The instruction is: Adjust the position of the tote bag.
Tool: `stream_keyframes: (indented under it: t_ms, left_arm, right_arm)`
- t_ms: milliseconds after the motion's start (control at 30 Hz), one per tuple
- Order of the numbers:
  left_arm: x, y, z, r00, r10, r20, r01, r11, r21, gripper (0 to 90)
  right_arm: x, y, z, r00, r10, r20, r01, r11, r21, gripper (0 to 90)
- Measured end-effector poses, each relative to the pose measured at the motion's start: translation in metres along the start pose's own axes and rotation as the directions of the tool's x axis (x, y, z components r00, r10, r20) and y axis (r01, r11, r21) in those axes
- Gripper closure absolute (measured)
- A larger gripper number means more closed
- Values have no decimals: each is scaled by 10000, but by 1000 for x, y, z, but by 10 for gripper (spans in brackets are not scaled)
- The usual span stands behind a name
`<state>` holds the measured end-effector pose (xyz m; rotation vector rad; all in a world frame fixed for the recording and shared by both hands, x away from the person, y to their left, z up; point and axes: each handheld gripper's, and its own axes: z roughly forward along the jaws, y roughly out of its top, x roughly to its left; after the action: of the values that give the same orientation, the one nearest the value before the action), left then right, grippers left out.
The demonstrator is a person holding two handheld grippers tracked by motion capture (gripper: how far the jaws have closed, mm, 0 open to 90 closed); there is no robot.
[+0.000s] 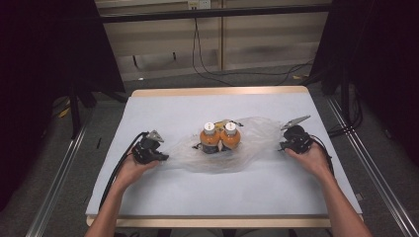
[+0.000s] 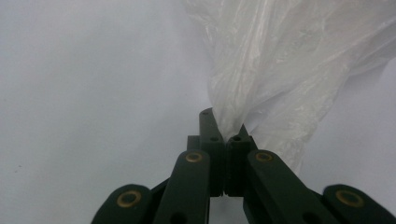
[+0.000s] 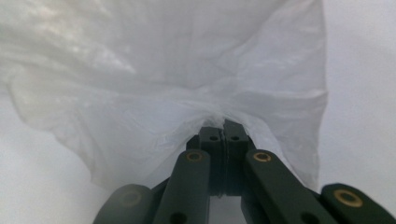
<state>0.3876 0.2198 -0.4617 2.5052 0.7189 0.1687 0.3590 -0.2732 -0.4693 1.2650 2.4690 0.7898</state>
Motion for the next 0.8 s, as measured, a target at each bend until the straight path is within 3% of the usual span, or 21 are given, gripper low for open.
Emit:
stream_keyframes:
  t_ms: [33, 67, 100, 167, 233, 333, 567, 733, 800]
  left_arm:
    - [-3, -1, 2, 9985, -550, 18, 550, 9974, -475, 870]
    - [-1, -2, 1, 9990, -403, 170, 413, 9972, -624, 849]
    - [-3, -3, 1, 9978, -580, 316, 605, 9946, -842, 818]
    - [-2, -4, -4, 9986, -396, 339, 424, 9953, -873, 751]
    - [-2, -5, -9, 9970, -624, 468, 682, 9886, -1345, 672]
    - [-3, -8, -20, 9945, -791, 685, 923, 9715, -2185, 538]
    - [-10, -12, -44, 9945, -837, 628, 997, 9405, -3248, 319]
    - [-14, -14, -56, 9964, -687, 493, 822, 9231, -3756, 301]
    - [-16, -13, -61, 9959, -716, 560, 882, 9113, -4021, 318]
  right_arm:
    - [0, -1, 0, 10000, -15, -66, 14, 9999, -145, 888]
    - [1, -3, 0, 9999, 35, -112, -38, 9996, -296, 866]
    - [1, -4, 0, 9998, 79, -173, -88, 9986, -531, 836]
    - [2, -5, -3, 9987, 252, -451, -299, 9941, -1046, 768]
    - [4, -6, -8, 9985, 313, -440, -373, 9893, -1412, 687]
    - [8, -5, -18, 9979, 177, -619, -296, 9800, -1970, 583]
    - [18, -5, -45, 9970, -35, -777, -200, 9539, -2994, 348]
    - [22, -6, -67, 9965, -60, -829, -240, 9340, -3564, 258]
    - [24, -6, -75, 9970, -123, -764, -169, 9292, -3692, 232]
